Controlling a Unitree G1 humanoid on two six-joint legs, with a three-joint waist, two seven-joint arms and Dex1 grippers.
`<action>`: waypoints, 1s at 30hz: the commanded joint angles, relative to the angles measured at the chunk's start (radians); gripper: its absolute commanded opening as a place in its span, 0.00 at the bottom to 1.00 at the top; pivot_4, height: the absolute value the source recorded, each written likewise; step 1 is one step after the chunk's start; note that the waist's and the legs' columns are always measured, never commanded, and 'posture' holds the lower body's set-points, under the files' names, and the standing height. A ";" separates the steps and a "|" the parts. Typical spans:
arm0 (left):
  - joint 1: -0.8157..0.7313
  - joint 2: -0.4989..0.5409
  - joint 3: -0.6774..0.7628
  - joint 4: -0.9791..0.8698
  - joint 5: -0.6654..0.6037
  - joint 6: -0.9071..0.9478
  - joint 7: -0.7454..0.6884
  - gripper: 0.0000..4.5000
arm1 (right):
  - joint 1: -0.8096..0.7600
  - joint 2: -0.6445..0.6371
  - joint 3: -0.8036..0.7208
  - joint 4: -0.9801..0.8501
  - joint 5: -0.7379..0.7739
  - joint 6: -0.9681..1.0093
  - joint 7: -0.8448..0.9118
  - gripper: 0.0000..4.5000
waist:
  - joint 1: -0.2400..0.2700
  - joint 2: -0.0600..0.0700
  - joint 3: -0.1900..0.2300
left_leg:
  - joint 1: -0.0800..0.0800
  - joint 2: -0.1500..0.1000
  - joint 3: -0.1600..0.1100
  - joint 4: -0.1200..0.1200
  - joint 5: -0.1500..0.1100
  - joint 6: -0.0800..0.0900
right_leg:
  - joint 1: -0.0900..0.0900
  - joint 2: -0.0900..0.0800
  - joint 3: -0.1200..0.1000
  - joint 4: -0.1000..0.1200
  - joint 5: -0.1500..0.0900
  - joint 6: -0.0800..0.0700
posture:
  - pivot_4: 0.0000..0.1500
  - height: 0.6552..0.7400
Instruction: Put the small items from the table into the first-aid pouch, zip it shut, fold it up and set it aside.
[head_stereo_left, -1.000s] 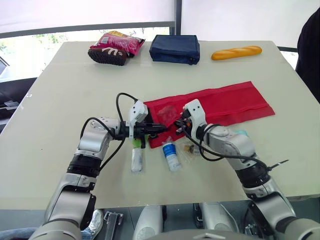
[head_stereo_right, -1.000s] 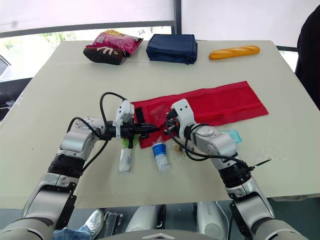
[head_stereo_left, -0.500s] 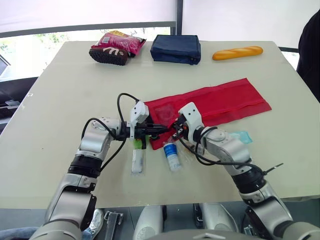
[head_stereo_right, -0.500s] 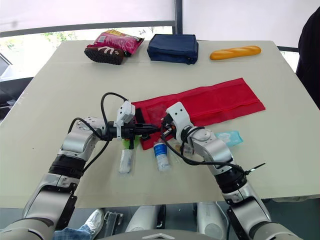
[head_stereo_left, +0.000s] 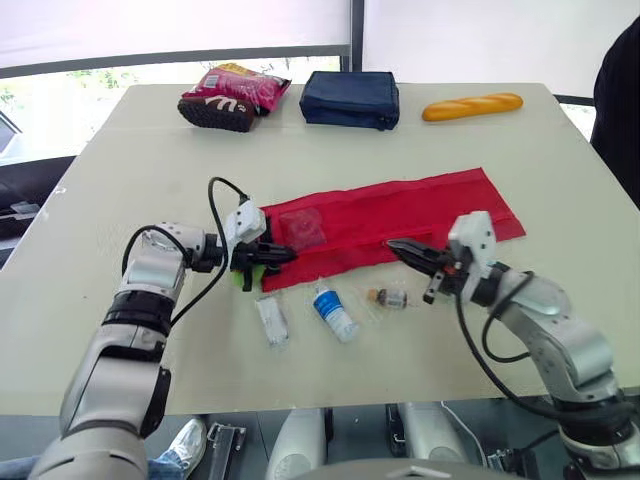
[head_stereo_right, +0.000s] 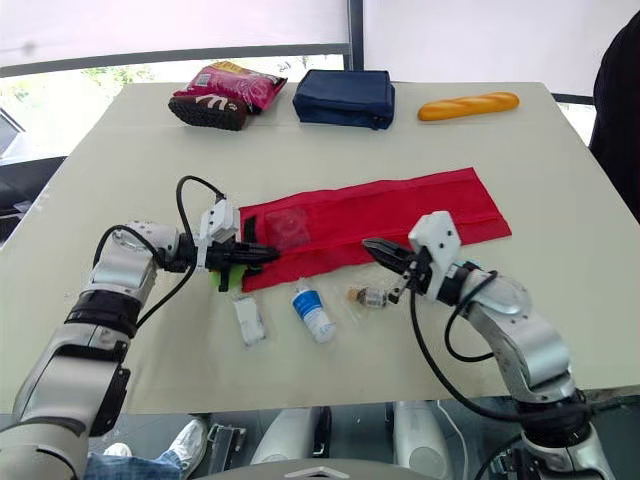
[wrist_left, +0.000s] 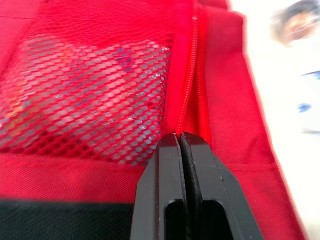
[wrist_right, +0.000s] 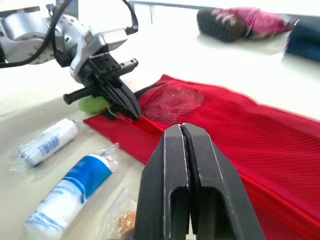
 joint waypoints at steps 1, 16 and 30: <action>-0.053 0.021 0.025 0.122 0.053 -0.074 0.065 0.00 | 0.049 -0.054 -0.059 -0.065 0.031 -0.055 0.061 0.01 | 0.000 0.000 0.000 | 0.001 0.000 0.000 0.000 0.000 0.000 | 0.000 0.000 0.000 0.000 0.000 0.000 | 1.00 1.00; -0.207 0.010 0.072 0.283 0.062 -0.163 0.010 0.90 | 0.141 -0.156 -0.186 -0.173 0.189 0.012 0.053 1.00 | 0.002 -0.001 0.000 | 0.009 0.001 0.002 0.000 0.000 0.000 | 0.009 0.001 0.001 0.000 0.000 0.000 | 1.00 1.00; -0.230 -0.259 -0.002 0.174 0.153 -0.151 0.212 0.90 | 0.149 -0.170 -0.213 -0.207 0.123 0.026 -0.115 1.00 | 0.024 -0.002 0.000 | 0.008 -0.001 0.000 0.000 0.000 0.000 | 0.009 -0.002 0.001 -0.001 0.000 0.000 | 1.00 1.00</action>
